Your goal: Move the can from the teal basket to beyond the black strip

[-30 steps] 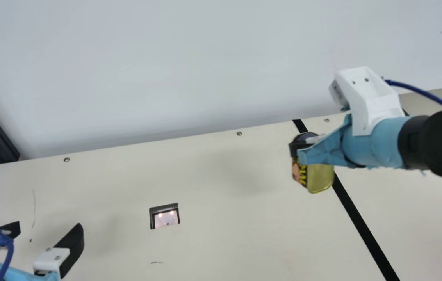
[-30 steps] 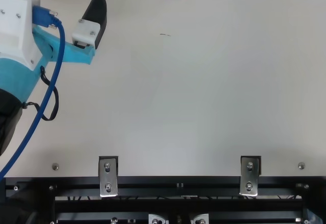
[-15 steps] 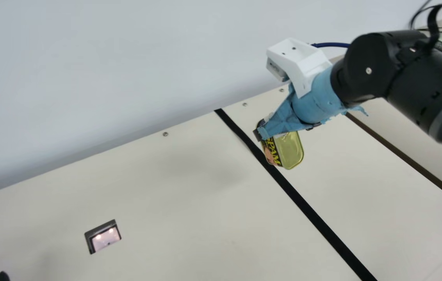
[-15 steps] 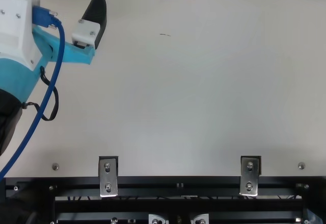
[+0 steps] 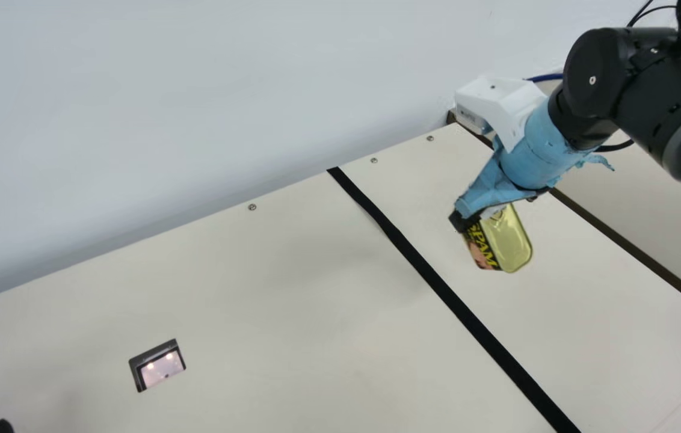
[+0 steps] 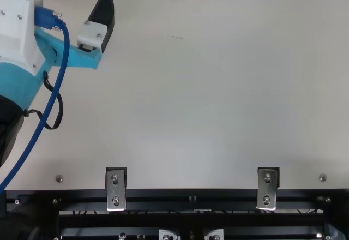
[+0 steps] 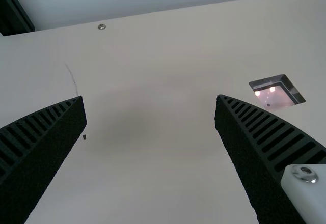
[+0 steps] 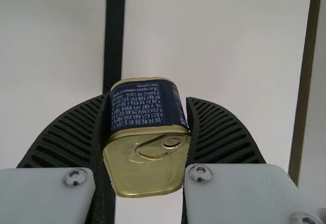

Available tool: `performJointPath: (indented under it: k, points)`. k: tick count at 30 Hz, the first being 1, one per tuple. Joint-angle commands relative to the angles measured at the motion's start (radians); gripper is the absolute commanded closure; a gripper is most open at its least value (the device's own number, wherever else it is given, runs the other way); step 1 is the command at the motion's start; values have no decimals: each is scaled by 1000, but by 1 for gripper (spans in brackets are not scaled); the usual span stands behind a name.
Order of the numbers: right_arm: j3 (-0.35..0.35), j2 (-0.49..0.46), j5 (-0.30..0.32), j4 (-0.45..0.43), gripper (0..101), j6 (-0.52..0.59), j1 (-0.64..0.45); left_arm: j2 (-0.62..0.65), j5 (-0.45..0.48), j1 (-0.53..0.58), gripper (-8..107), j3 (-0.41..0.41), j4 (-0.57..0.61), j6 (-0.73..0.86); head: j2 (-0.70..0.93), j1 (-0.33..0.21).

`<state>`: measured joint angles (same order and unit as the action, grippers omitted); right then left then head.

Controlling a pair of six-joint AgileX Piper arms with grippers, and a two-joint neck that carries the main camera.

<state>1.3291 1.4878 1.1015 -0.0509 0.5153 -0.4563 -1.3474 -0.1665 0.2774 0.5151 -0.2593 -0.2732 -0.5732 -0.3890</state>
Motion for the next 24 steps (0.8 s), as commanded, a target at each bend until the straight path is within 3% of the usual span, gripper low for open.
performJointPath:
  k: [1, 11, 21, 23, 24]
  points:
    - [-4, 10, 15, -53, 101, 11, -2, 0, 0, 0, 9, 0, 0, 0, -40, -1]
    - [-79, 58, -11, -252, 101, 34, -13, 0, 0, 0, 9, 0, 0, 0, -40, -1]
    - [-181, 96, -103, -296, 101, -1, -39, 0, 0, 0, 9, 0, 0, 0, -40, -1]
    - [-198, 102, -121, -288, 85, -10, -45, 0, 0, 0, 9, 0, 0, 0, -40, -1]
    - [-207, 104, -130, -284, 60, -15, -48, 0, 0, 0, 9, 0, 0, 0, -40, -1]
